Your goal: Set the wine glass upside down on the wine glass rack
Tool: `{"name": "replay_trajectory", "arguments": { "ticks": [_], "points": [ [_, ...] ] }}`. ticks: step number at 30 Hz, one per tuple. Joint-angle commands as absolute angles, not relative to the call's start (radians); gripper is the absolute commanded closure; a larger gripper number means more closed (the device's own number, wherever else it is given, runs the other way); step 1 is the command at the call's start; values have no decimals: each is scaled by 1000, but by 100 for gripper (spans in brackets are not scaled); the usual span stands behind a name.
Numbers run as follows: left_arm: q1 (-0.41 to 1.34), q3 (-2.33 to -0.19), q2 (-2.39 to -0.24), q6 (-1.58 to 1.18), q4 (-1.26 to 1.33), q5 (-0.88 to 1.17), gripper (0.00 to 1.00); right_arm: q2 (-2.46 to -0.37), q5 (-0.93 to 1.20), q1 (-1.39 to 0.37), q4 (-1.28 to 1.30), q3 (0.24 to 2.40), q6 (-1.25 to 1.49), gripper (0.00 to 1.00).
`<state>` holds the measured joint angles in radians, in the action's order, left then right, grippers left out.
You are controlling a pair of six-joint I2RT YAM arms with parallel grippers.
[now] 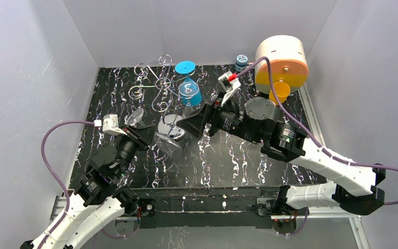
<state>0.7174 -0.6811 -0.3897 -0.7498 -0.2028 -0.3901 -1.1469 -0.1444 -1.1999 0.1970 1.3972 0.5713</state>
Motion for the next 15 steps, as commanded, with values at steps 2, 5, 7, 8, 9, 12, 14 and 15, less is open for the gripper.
{"name": "replay_trajectory", "arguments": {
  "ticks": [2, 5, 7, 8, 9, 12, 14, 15],
  "points": [
    [722, -720, -369, -404, -41, -159, 100, -1185, -107, -1203, 198, 1495, 719, 14],
    [722, -749, -379, -309, -48, -66, 100, -1220, -64, -1203, 201, 1519, 777, 15],
    [721, -770, -395, -260, -56, -9, 100, -1248, -45, -1203, 212, 1541, 814, 16],
    [722, -778, -402, -229, -58, 24, 100, -1263, -40, -1203, 222, 1555, 830, 16],
    [722, -785, -410, -208, -60, 55, 100, -1281, -39, -1203, 233, 1572, 846, 16],
    [722, -805, -437, -163, -63, 116, 100, -1333, -52, -1201, 289, 1621, 901, 20],
    [723, -821, -458, -148, -69, 138, 100, -1371, -70, -1201, 343, 1666, 930, 25],
    [722, -827, -465, -141, -70, 147, 100, -1387, -74, -1201, 364, 1686, 937, 27]
  ]
}}
